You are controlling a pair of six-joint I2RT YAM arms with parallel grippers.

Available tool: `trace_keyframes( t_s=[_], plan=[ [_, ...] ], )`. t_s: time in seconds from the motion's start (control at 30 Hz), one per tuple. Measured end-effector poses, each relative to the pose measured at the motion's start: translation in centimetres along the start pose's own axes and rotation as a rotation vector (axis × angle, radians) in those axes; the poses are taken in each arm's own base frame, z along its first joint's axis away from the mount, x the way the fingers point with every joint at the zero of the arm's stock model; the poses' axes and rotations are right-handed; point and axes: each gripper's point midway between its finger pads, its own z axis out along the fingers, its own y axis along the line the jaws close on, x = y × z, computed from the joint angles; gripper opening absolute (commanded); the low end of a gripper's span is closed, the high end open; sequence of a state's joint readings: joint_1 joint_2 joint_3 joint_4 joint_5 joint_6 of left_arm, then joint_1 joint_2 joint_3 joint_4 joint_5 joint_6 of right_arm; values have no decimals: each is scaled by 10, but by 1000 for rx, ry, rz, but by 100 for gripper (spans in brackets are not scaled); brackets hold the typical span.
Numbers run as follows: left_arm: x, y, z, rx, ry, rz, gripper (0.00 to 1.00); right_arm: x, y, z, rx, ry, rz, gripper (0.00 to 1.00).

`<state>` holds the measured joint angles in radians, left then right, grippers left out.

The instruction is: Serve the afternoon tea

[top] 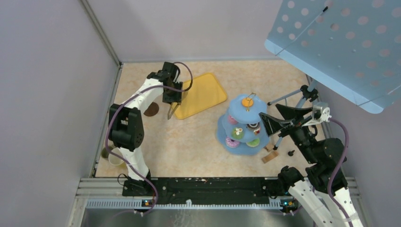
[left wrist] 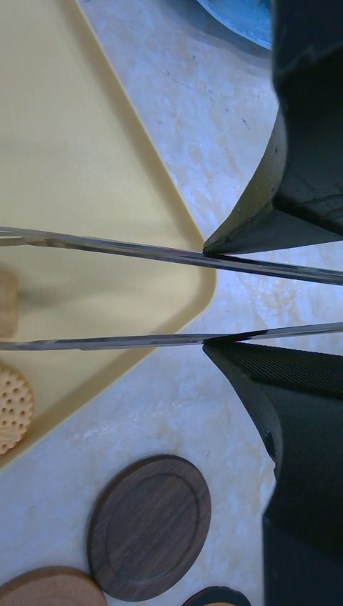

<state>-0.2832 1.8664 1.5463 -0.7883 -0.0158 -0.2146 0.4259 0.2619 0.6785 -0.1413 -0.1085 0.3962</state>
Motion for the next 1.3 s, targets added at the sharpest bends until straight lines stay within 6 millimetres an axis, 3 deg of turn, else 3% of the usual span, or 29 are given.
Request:
trace_keyframes(
  t_s=[0.2,0.57,0.77,0.9,1.07,1.23,1.3],
  plan=[
    [9,0,-3,-2,19,14,50,1,0,0,-3,1,9,97],
    [10,7,-3,-56,13,39,32,2,1,1,-6,2,9,97],
    [5,-4,-15,-48,-13,71,27,1,1,0,-6,1,7,97],
    [-9,-23,-56,19,-108,103,25,-5,0,-1,8,-10,-4,97],
    [-18,-68,-139,150,-291,228,23,-18,1,-4,19,-35,-26,97],
    [22,-140,-230,389,-432,444,22,-31,1,-6,35,-68,-45,97],
    [35,-147,-254,451,-460,482,23,-32,0,-6,40,-71,-49,97]
  ],
)
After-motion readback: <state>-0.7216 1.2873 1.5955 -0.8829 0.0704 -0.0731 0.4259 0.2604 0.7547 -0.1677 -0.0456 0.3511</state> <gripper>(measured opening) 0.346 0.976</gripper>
